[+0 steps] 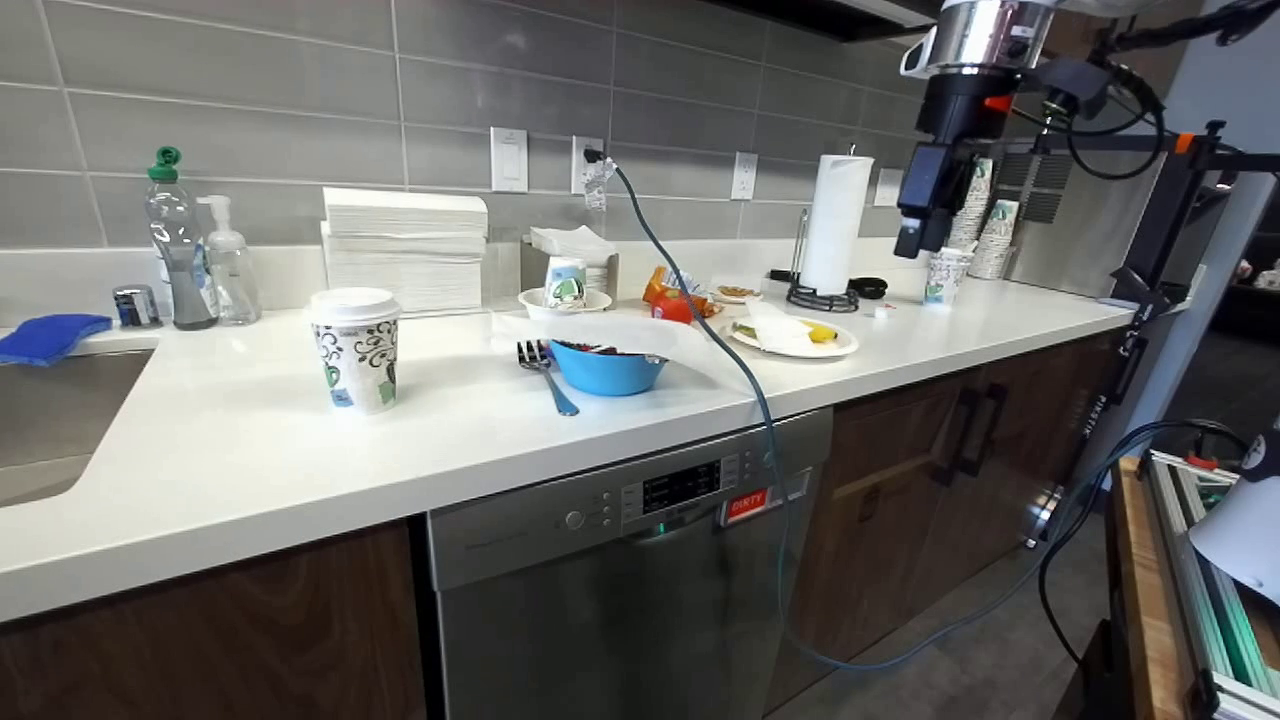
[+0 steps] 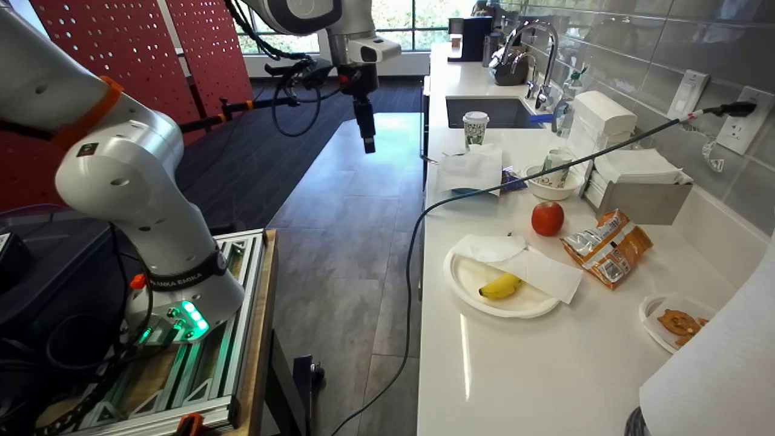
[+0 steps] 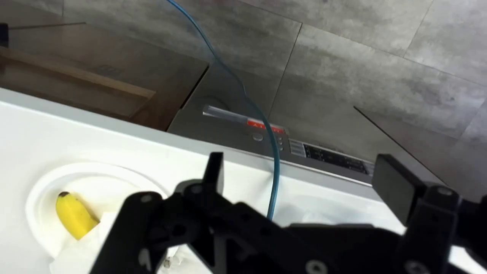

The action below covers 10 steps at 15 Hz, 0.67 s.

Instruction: Move the tomato to the right

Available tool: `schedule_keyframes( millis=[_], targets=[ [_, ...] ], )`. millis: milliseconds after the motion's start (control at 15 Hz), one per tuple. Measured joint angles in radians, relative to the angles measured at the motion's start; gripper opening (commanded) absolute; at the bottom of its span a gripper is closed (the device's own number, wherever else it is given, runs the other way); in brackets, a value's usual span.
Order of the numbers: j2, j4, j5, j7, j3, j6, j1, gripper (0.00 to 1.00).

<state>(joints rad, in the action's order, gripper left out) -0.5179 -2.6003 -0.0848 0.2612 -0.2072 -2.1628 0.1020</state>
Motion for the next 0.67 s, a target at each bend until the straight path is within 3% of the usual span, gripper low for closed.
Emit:
schedule_keyframes(
  millis=[333, 667],
  targets=[
    [0.117, 0.116, -0.003, -0.274, 0.157, -0.081, -0.019, 1.00],
    [0.199, 0.175, 0.005, -0.478, 0.229, -0.206, -0.027, 1.00]
  ],
)
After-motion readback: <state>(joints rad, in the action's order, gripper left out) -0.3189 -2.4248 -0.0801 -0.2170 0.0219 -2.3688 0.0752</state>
